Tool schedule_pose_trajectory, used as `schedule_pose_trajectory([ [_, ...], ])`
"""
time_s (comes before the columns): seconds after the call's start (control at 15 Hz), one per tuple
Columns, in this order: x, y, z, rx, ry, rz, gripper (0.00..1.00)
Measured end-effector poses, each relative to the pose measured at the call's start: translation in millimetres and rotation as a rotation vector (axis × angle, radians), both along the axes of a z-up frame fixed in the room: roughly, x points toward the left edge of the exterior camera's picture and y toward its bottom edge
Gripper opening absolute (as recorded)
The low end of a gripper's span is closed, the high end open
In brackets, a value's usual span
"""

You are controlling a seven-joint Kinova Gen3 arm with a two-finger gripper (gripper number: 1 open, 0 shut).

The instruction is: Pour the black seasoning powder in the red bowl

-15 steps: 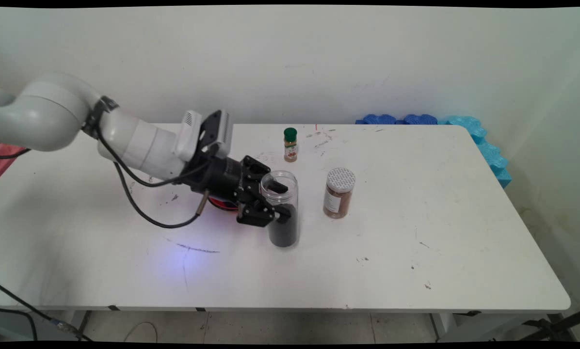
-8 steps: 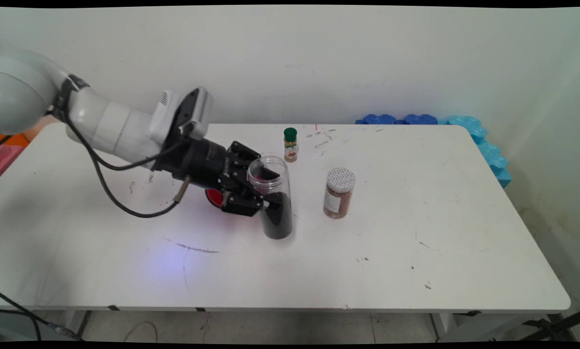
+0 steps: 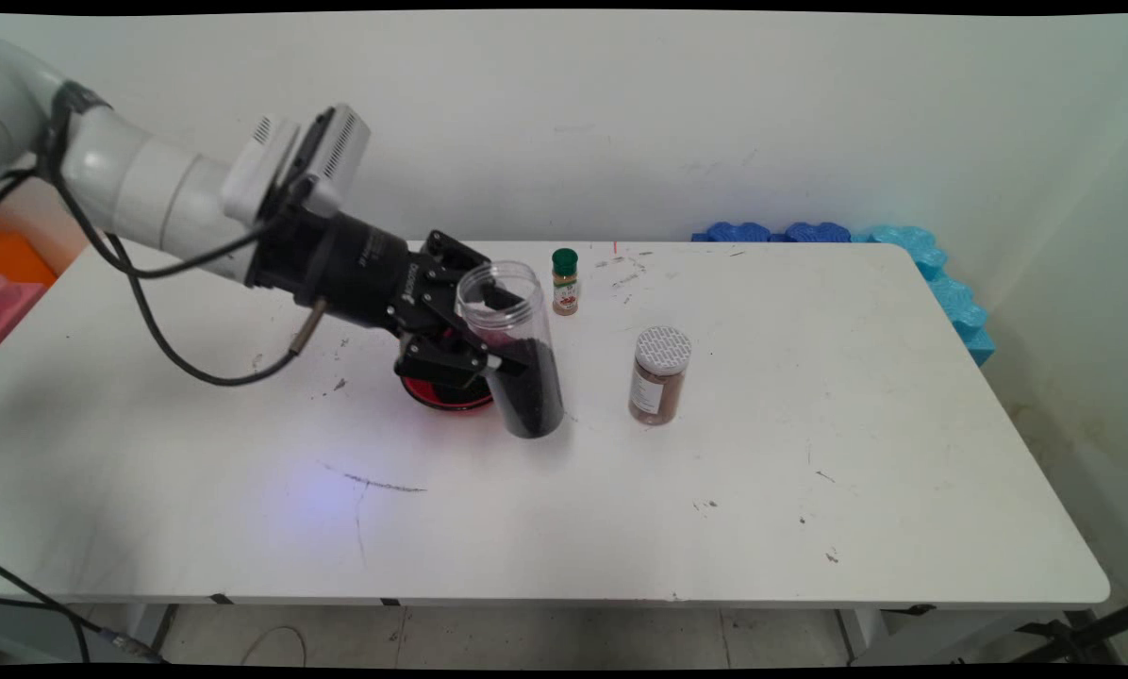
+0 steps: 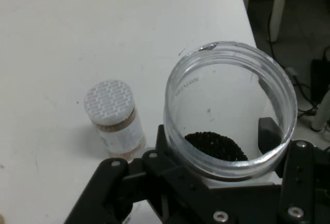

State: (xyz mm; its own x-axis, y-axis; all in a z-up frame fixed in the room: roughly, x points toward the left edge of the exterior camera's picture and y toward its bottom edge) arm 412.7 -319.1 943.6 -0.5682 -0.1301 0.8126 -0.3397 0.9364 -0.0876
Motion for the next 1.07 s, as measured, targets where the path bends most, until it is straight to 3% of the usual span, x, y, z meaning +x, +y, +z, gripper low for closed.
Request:
schedule_pose_trajectory([
  [0.47, 15.3, -6.7, 28.1, -0.011, 0.018, -0.019, 0.0],
  [1.07, 42.5, -14.5, 43.3, 0.105, 0.058, 0.028, 0.0],
])
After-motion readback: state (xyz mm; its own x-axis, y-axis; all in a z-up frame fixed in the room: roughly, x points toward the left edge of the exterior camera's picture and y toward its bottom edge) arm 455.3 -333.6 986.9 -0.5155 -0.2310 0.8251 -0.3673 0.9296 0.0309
